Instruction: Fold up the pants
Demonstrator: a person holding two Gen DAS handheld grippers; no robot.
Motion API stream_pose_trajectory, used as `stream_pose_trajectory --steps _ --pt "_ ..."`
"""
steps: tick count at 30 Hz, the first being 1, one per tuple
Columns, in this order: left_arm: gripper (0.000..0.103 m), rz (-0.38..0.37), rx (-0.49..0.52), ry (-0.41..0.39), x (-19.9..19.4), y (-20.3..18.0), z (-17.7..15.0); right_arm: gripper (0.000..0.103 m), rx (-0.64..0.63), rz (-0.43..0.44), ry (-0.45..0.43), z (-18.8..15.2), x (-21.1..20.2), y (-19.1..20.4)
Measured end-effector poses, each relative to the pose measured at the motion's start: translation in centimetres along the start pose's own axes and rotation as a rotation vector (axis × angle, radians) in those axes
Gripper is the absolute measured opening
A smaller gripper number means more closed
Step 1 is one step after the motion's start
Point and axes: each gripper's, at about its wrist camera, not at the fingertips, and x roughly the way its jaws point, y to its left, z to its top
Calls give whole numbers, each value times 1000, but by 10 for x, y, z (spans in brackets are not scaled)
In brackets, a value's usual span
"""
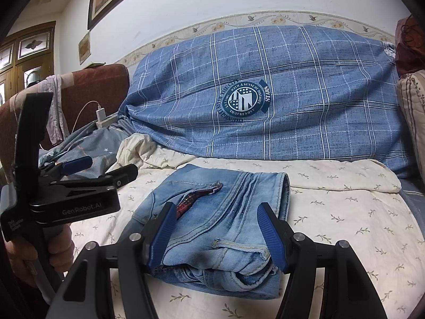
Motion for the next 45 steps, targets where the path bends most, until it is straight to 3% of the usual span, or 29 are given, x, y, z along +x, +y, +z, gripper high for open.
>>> stream_pose_trajectory --steps 24,45 --pt "102 3 36 7 6 -4 -1 67 24 10 25 -3 12 -2" --pt "102 -6 6 20 3 0 -4 67 33 -21 19 -9 2 -9"
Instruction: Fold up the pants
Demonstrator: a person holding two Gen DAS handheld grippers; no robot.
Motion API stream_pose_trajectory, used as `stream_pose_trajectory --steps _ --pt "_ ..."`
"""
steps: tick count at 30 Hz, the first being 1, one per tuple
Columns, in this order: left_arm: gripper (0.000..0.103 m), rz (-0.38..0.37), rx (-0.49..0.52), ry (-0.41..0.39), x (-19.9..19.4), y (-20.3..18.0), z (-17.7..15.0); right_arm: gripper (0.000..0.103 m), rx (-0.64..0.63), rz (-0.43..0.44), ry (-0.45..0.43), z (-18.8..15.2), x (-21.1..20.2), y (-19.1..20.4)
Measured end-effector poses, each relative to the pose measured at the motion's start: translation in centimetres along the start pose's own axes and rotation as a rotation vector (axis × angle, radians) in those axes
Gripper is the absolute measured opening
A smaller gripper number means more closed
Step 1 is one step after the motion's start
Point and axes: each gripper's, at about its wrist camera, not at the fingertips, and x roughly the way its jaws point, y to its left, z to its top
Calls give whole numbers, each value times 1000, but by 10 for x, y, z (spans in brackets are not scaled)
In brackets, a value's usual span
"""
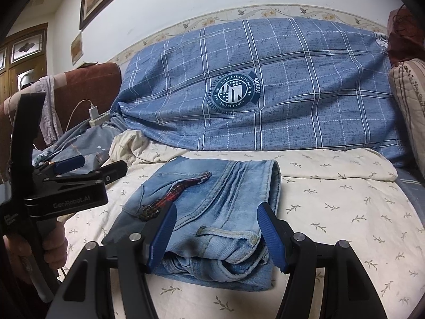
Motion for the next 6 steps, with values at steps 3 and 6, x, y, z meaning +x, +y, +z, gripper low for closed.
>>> stream_pose_trajectory --steps 3,6 --pt "102 -28 1 3 1 1 -1 67 -4 7 5 0 4 3" --pt "102 -28 -10 12 3 4 0 67 -13 8 12 1 9 6"
